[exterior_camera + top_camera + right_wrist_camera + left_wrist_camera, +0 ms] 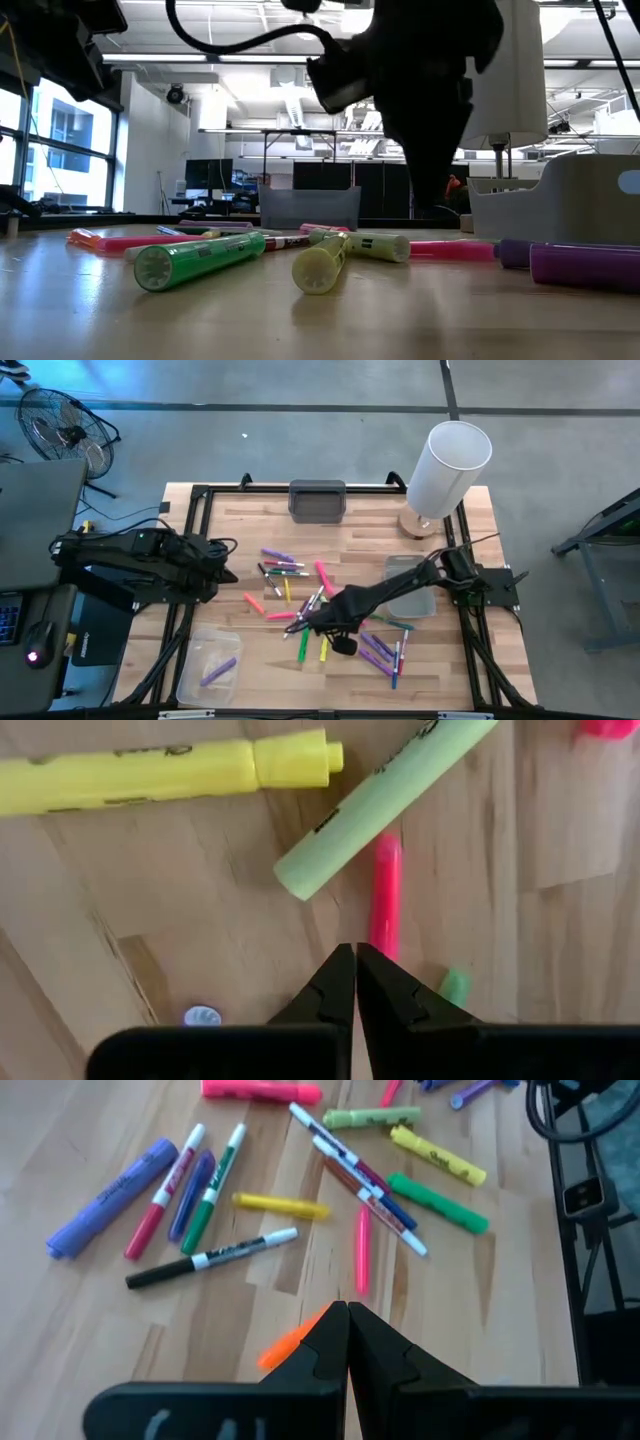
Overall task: Pick & Place Markers
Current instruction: Put the right pink pen into the black bin
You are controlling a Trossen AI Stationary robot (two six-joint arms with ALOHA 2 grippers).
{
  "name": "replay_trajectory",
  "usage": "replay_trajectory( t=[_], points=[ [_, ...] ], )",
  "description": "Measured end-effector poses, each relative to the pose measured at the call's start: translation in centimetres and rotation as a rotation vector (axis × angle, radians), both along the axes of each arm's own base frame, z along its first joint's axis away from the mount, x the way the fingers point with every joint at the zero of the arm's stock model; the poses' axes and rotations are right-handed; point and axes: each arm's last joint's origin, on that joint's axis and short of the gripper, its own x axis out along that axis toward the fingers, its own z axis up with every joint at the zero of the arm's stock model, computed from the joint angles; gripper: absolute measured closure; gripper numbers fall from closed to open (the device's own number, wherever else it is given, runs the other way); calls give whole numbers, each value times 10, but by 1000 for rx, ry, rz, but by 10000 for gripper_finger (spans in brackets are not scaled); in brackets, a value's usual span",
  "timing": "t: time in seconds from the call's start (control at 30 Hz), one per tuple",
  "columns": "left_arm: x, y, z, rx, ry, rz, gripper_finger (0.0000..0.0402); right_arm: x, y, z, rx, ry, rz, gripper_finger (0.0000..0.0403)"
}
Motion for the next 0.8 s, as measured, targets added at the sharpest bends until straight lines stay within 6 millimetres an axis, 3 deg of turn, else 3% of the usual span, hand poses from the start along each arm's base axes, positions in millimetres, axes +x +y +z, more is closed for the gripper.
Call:
replay_trajectory(
  t=[0.3,0.43,0.63,0.8],
  points=[
    [0,0,0,-2,-1,-4,401,-5,-2,-24,-9,-21,35,276],
    [0,0,0,-4,-2,-3,401,-8,-3,-36,-2,-33,53,250],
    [0,0,0,-5,-2,-2,401,-14,-5,-50,-8,-41,55,260],
    [0,0,0,-1,-2,2,401,-12,-5,-52,2,-76,52,310]
  ],
)
